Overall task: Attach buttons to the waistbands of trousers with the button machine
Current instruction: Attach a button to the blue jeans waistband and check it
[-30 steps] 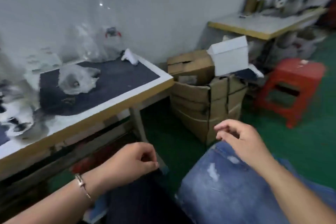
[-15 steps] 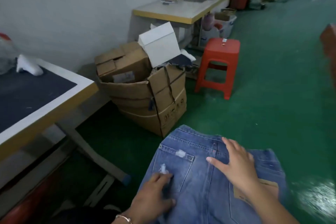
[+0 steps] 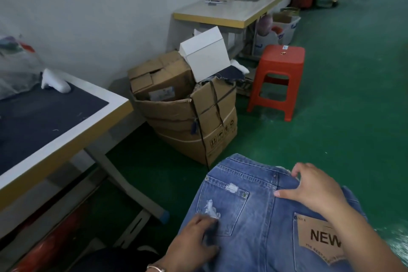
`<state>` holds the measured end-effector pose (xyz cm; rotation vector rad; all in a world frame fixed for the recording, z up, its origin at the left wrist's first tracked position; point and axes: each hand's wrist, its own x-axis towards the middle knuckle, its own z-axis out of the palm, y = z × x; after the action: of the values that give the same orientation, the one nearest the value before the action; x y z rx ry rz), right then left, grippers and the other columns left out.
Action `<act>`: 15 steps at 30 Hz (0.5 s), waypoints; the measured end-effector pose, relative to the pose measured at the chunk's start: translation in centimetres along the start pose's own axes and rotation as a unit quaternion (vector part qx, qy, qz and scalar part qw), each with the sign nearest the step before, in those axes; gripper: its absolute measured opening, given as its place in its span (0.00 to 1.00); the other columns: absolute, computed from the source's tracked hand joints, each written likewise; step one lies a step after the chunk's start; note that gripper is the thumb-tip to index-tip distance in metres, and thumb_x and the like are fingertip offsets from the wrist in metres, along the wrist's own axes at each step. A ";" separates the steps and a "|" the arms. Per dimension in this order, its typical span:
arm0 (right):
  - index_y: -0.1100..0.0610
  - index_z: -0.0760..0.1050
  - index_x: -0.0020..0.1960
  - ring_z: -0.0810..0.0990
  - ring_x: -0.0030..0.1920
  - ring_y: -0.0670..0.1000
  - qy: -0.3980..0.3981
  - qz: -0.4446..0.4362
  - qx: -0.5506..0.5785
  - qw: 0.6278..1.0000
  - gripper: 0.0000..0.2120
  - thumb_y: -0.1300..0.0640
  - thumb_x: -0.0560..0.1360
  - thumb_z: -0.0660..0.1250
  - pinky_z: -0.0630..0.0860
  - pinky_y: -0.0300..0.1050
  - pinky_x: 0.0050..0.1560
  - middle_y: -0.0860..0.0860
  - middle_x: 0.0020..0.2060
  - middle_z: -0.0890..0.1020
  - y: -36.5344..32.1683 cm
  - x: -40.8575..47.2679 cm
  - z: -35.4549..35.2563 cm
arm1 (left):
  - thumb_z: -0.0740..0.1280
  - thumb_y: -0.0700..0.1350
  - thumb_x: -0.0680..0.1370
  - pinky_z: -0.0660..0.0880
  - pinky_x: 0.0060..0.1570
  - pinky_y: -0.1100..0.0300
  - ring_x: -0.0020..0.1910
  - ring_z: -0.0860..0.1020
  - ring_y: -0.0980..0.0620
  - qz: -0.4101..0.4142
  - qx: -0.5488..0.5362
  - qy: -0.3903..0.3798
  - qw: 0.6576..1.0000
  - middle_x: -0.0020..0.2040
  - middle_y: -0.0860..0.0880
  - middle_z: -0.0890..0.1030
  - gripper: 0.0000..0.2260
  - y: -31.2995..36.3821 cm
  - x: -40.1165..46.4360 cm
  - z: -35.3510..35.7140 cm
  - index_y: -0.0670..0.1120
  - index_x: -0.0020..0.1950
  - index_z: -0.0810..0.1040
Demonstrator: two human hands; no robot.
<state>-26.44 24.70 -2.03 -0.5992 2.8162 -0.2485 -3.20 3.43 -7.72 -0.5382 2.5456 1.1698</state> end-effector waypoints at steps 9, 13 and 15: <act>0.50 0.74 0.53 0.79 0.48 0.47 -0.173 -0.002 0.021 0.985 0.37 0.28 0.54 0.74 0.77 0.46 0.54 0.45 0.50 0.80 0.2 0.3 -3.4 | 0.72 0.52 0.72 0.69 0.64 0.63 0.57 0.73 0.62 0.001 0.008 -0.005 1.000 0.65 0.61 0.67 0.25 -1.1 0.3 0.0 0.59 0.69 0.72; 0.54 0.78 0.49 0.80 0.47 0.51 -0.158 -0.032 0.058 0.985 0.24 0.42 0.60 0.80 0.77 0.47 0.53 0.50 0.47 0.82 0.5 -0.1 -6.0 | 0.72 0.51 0.74 0.70 0.59 0.69 0.53 0.75 0.65 0.005 0.025 -0.008 1.000 0.64 0.61 0.68 0.22 -1.3 0.7 -0.2 0.58 0.67 0.73; 0.55 0.77 0.47 0.81 0.47 0.52 -0.162 -0.048 0.060 0.984 0.21 0.46 0.61 0.80 0.77 0.46 0.51 0.50 0.46 0.82 0.4 -0.5 -7.0 | 0.72 0.51 0.74 0.70 0.59 0.68 0.54 0.75 0.64 0.007 0.027 -0.009 1.000 0.63 0.59 0.69 0.20 -1.2 0.7 -0.3 0.58 0.65 0.74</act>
<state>-28.11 26.11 4.66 -0.6807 2.4445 -0.3050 -3.35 2.37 -8.60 -0.4965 2.5610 1.1030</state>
